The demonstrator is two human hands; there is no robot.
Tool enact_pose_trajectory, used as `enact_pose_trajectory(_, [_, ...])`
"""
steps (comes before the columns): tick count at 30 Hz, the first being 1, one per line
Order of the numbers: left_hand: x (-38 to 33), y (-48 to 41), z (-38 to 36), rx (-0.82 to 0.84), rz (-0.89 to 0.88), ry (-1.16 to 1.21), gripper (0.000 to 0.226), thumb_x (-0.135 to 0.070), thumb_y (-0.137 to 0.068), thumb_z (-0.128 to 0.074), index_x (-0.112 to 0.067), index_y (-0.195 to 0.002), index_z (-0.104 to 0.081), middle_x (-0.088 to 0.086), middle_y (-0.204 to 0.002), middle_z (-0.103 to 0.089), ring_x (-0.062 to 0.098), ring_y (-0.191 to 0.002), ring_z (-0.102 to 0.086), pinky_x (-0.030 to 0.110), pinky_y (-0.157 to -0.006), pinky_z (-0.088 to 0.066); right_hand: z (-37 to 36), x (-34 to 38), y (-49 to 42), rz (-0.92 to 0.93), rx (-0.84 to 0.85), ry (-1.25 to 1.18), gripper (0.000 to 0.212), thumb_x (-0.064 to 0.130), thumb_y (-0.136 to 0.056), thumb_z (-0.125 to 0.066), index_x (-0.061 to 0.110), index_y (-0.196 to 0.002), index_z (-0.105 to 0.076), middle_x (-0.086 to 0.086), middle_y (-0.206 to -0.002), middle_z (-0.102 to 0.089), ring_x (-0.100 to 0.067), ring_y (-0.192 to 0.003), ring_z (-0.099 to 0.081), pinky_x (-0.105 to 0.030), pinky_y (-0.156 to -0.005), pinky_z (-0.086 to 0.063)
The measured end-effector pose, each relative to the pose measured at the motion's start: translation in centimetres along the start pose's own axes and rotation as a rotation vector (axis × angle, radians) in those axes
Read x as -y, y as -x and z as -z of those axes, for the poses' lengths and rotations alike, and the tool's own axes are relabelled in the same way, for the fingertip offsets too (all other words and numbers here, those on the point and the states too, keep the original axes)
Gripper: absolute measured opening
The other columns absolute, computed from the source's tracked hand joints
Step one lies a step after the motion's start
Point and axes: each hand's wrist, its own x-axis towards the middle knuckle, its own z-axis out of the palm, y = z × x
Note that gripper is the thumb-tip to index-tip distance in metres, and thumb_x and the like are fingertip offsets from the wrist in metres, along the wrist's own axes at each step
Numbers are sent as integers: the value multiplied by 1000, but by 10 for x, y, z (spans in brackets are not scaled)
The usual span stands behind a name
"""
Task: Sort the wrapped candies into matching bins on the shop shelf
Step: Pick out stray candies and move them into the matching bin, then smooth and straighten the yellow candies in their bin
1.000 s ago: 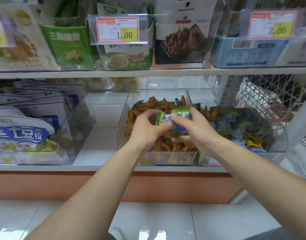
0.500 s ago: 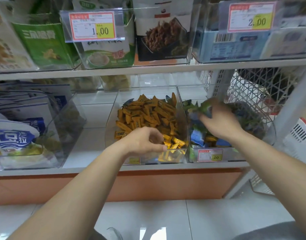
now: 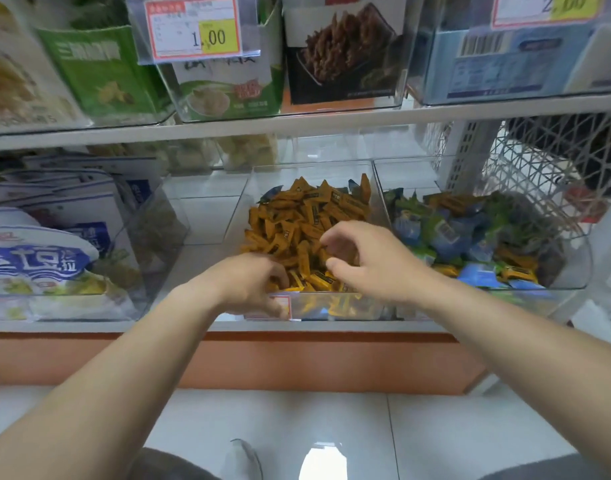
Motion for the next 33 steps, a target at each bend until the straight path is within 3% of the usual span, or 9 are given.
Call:
enact_pose_trajectory(4, [2,4,-3,-55,12,57,42,-56,-68,-79,-31,-96,-60,-9,-96,-62,15,-84,-55,32,-65,-43,-34,5,-6,-14,440,158,46,42,-91,-62,21,-130,-55,5,-114,-61,-18,-106,-59,-38,-88,-52])
enact_pose_trajectory(8, [1,4,-8,-97,-27,243,36,-59,-78,-72,-31,-97,-61,-16,-91,-62,8,-83,-57,26,-66,-44,-39,7,-14,-31,615,373,37,39,-85,-62,19,-115,-55,-2,-102,-62,-26,-93,-60,-42,-76,-55])
enact_pose_trajectory(13, [-2,3,-9,-74,-74,484,26,-50,-86,-69,-29,-101,-72,-17,-96,-67,2,-89,-59,19,-75,-45,-29,7,-22,-47,633,227,36,35,-90,-63,18,-123,-59,-2,-108,-65,-26,-96,-60,-39,-80,-52])
enact_pose_trajectory(15, [1,3,-7,-100,-63,493,28,-51,-82,-74,-28,-98,-72,-16,-90,-67,1,-83,-58,15,-68,-42,-32,4,-22,-38,650,271,21,35,-89,-64,20,-105,-61,-4,-96,-64,-26,-87,-59,-40,-72,-48])
enact_pose_trajectory(19, [3,3,-5,-134,-30,486,29,-52,-79,-75,-28,-93,-68,-22,-80,-61,-3,-72,-55,8,-59,-37,-37,1,-17,-32,573,394,22,40,-89,-63,19,-89,-55,-4,-89,-59,-25,-84,-56,-46,-74,-52])
enact_pose_trajectory(23, [0,-5,-10,-274,60,521,21,-37,-88,-72,-26,-105,-71,-16,-94,-64,3,-88,-59,6,-64,-37,-37,-3,-8,22,327,317,38,40,-88,-66,24,-121,-55,4,-111,-60,-18,-102,-56,-40,-84,-53])
enact_pose_trajectory(26, [-7,-11,-12,-384,165,456,14,-23,-90,-68,-24,-104,-71,-6,-98,-67,14,-94,-63,21,-73,-45,-36,-6,1,66,167,276,49,45,-85,-68,30,-130,-53,11,-112,-62,-13,-105,-55,-37,-84,-53])
enact_pose_trajectory(30, [-15,-13,-5,-547,138,126,26,-22,-82,-67,-30,-106,-69,-4,-105,-64,22,-95,-60,33,-73,-52,-40,-5,7,56,354,475,34,51,-84,-61,29,-110,-58,5,-97,-67,-22,-92,-64,-33,-67,-48])
enact_pose_trajectory(33, [-23,-10,1,-510,-20,373,20,-19,-84,-65,-32,-99,-70,-15,-94,-65,7,-88,-61,24,-70,-47,-37,-3,-3,-54,517,446,35,45,-81,-64,29,-112,-59,4,-92,-64,-23,-90,-62,-34,-67,-51])
